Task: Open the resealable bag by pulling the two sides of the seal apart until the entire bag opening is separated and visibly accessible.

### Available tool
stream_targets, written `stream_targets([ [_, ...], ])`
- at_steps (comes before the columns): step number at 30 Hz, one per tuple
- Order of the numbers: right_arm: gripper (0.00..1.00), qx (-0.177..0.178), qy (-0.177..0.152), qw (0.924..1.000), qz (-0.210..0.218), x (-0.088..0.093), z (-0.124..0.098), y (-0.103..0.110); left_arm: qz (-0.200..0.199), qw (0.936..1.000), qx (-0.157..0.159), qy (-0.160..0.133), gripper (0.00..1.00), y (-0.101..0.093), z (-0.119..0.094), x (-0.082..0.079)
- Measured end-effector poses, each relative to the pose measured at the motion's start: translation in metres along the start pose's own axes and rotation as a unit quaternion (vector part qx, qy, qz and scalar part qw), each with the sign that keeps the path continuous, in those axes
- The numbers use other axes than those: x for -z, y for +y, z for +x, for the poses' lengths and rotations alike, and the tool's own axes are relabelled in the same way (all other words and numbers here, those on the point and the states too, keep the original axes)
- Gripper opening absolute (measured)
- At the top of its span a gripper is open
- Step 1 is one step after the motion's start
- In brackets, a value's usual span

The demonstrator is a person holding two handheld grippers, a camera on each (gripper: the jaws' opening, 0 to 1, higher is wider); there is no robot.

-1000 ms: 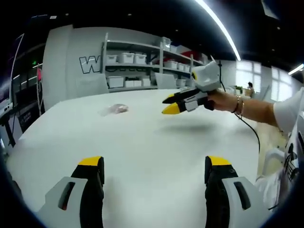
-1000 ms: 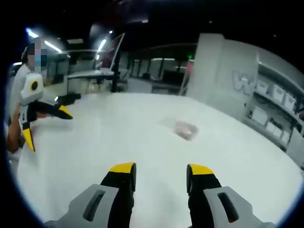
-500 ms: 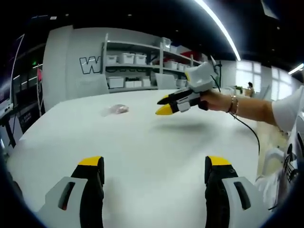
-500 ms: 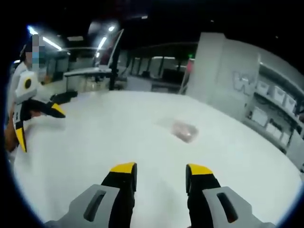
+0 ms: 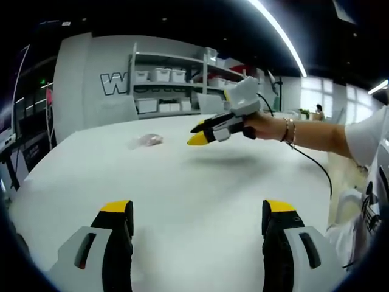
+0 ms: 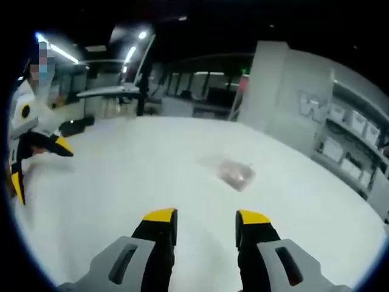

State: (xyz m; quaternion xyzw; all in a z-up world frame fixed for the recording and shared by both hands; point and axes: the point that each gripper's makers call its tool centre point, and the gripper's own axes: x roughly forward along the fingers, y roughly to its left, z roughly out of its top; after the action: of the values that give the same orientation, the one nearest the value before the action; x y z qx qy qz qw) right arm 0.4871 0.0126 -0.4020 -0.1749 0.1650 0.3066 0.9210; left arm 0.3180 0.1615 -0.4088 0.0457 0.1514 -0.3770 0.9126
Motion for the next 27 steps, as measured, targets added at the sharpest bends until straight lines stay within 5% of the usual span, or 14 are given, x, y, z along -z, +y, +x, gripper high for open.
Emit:
stream_targets([
  [27,0.33,0.005,0.000,0.9999,0.009,-0.009,0.037,-0.010,-0.009,1.0000,0.000,-0.003,0.86,0.008,-0.004,-0.002],
])
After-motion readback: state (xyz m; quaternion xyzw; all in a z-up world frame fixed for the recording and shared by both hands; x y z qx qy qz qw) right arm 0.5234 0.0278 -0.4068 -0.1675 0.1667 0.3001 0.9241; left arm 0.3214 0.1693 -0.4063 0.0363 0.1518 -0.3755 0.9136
